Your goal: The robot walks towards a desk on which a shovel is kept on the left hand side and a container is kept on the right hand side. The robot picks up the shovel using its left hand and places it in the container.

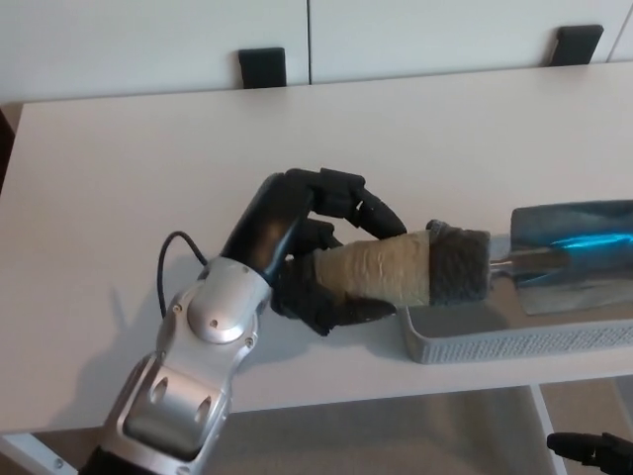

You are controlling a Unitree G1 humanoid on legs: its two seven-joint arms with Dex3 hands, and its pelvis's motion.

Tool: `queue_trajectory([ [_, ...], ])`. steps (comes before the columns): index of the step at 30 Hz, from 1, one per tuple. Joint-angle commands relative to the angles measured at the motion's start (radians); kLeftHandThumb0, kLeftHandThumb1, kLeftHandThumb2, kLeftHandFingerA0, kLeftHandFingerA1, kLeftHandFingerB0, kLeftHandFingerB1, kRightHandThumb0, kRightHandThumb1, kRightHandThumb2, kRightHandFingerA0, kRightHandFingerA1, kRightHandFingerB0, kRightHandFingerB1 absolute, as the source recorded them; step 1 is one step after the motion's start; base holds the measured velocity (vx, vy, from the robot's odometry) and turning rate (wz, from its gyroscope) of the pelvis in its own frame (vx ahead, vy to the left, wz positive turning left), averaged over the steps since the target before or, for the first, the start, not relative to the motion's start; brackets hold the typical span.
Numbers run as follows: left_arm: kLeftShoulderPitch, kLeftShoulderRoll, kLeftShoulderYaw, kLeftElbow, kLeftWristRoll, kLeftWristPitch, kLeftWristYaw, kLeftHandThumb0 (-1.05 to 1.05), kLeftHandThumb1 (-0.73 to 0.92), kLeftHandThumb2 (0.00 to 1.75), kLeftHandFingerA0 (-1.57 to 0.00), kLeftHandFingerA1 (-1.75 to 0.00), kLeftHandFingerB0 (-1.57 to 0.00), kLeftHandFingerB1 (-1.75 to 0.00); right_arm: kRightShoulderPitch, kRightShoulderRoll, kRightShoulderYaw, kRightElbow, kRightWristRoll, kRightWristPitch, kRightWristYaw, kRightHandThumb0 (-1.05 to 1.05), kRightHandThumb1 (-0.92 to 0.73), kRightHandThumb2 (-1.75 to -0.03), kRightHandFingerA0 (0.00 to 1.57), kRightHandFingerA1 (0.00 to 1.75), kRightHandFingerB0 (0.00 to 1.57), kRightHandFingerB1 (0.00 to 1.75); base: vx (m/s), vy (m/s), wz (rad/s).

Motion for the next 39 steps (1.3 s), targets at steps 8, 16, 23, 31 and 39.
queue_trajectory([
  [8,-0.149,-0.019,-0.003,0.139,0.07,-0.042,0.047,-0.6,0.28,1.17,-1.57,-1.04,-1.33,-1.02,-0.002,-0.022,-0.001,-0.02,-0.004,0.001,0.001,-0.17,-0.44,-0.52,0.78,0.65,0.59,0.54,0.0,0.0,0.0],
  [16,-0.17,-0.019,-0.041,0.167,0.117,-0.096,0.075,-0.68,0.37,1.09,-1.57,-1.06,-1.23,-1.01,0.004,-0.024,0.006,-0.021,-0.013,-0.008,-0.001,-0.2,-0.43,-0.52,0.83,0.66,0.6,0.54,0.0,0.0,0.0],
  [23,-0.198,-0.017,-0.082,0.199,0.199,-0.048,0.11,-0.7,0.42,1.07,-1.5,-1.12,-1.09,-0.97,-0.002,-0.023,0.005,-0.015,-0.016,-0.008,-0.005,-0.19,-0.43,-0.52,0.82,0.65,0.62,0.54,0.0,0.0,0.0],
  [31,-0.216,-0.008,-0.143,0.236,0.306,-0.029,0.167,-0.64,0.47,0.9,-1.36,-1.13,-0.99,-0.75,-0.005,-0.026,0.006,-0.03,-0.018,0.008,-0.009,-0.16,-0.45,-0.53,0.81,0.66,0.62,0.54,0.0,0.0,0.0],
  [39,-0.219,-0.019,-0.146,0.249,0.333,-0.013,0.16,-0.62,0.41,0.96,-1.41,-1.2,-1.07,-0.88,-0.002,-0.023,0.003,-0.03,-0.009,-0.001,0.0,-0.16,-0.44,-0.52,0.84,0.67,0.62,0.54,0.0,0.0,0.0],
])
